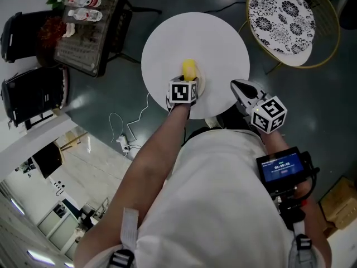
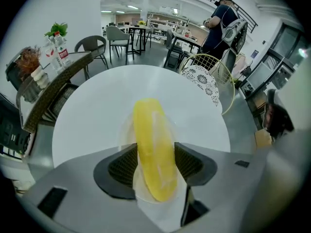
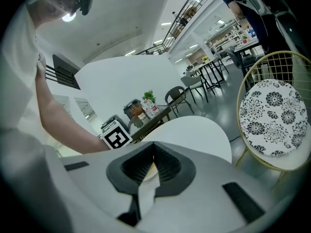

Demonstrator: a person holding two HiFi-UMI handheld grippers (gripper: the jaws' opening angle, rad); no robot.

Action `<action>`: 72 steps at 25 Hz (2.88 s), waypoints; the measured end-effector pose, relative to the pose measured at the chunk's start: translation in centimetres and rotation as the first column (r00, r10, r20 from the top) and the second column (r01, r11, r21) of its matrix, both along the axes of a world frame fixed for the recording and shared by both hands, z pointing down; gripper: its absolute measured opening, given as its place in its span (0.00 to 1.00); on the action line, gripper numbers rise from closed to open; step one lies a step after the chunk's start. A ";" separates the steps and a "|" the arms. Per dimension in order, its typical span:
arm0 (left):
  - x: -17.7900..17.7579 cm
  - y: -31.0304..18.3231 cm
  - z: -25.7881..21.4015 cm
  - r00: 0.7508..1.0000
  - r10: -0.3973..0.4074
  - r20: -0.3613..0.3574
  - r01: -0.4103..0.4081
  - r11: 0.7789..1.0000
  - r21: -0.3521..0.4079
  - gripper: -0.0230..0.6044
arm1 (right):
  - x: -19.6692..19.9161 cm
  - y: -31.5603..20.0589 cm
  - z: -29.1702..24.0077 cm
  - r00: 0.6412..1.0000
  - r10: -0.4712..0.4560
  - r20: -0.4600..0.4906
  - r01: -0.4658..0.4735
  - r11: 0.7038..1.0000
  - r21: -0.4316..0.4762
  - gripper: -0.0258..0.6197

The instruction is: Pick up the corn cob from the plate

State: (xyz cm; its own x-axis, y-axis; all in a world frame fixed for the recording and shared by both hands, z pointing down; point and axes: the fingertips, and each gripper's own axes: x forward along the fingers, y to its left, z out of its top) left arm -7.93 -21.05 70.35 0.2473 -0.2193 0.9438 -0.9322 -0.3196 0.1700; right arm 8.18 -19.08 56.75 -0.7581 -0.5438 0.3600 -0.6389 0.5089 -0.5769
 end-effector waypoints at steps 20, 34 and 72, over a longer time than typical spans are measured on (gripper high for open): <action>-8.6 -1.1 -2.1 0.987 -0.155 -0.043 0.157 0.987 0.043 0.38 | -1.3 -0.1 -0.2 0.999 -0.050 0.008 0.050 0.999 0.012 0.05; -10.4 -0.8 -2.9 0.980 -0.184 -0.070 0.188 0.980 0.062 0.38 | -2.7 -0.2 -0.7 0.994 -0.111 0.003 0.111 0.993 0.025 0.05; -12.3 -6.1 0.0 0.779 0.599 0.186 -0.610 0.792 0.002 0.38 | -3.2 -0.5 0.0 0.983 -0.168 -0.069 0.167 0.986 -0.032 0.05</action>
